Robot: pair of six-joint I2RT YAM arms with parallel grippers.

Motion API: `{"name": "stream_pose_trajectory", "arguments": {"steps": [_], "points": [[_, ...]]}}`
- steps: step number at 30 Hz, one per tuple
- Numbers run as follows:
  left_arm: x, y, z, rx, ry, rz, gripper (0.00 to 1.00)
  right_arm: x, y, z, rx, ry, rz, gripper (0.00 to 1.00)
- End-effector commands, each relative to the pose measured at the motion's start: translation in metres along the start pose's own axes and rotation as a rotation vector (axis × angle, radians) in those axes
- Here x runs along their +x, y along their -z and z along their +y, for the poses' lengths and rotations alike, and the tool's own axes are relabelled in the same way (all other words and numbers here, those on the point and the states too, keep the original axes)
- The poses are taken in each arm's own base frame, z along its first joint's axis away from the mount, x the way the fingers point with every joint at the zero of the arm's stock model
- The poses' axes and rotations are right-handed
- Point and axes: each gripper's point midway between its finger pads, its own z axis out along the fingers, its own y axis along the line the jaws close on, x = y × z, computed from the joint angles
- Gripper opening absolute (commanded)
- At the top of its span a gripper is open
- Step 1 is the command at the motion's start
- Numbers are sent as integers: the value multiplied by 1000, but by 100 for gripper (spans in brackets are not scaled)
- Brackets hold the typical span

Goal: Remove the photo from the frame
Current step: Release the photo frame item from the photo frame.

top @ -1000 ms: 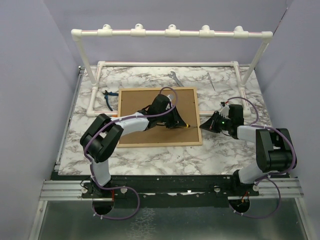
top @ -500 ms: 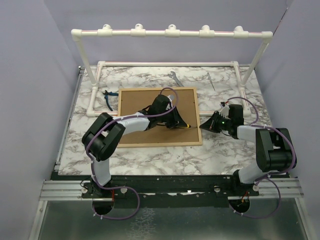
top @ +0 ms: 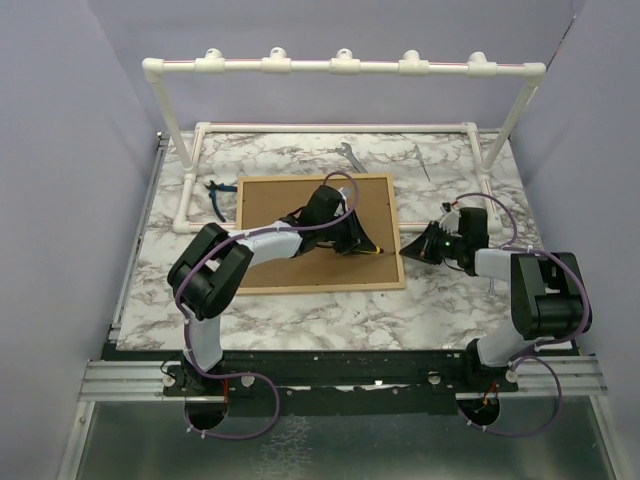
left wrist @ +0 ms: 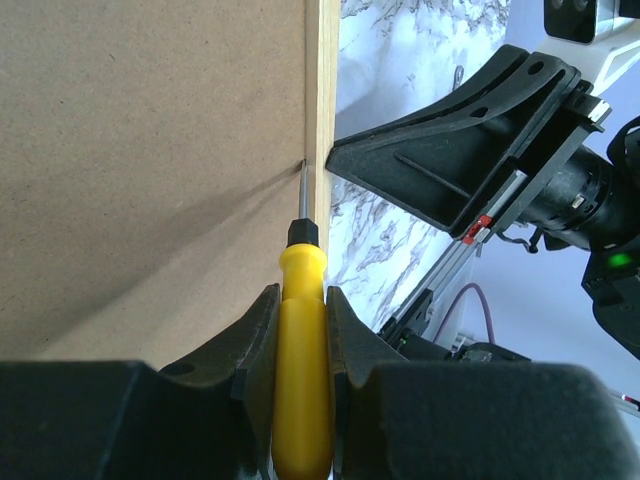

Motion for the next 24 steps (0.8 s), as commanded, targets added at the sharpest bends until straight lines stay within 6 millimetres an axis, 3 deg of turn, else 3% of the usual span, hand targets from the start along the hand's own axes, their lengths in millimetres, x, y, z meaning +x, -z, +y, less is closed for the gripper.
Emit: {"name": "stream_pose_trajectory", "arguments": {"steps": [1,24], "points": [[8,-16,-23,40,-33,19,0,20,-6,4,-44,-5,85,4],[23,-16,-37,-231,-175,82,0,39,-10,35,-54,90,152,7]]}}
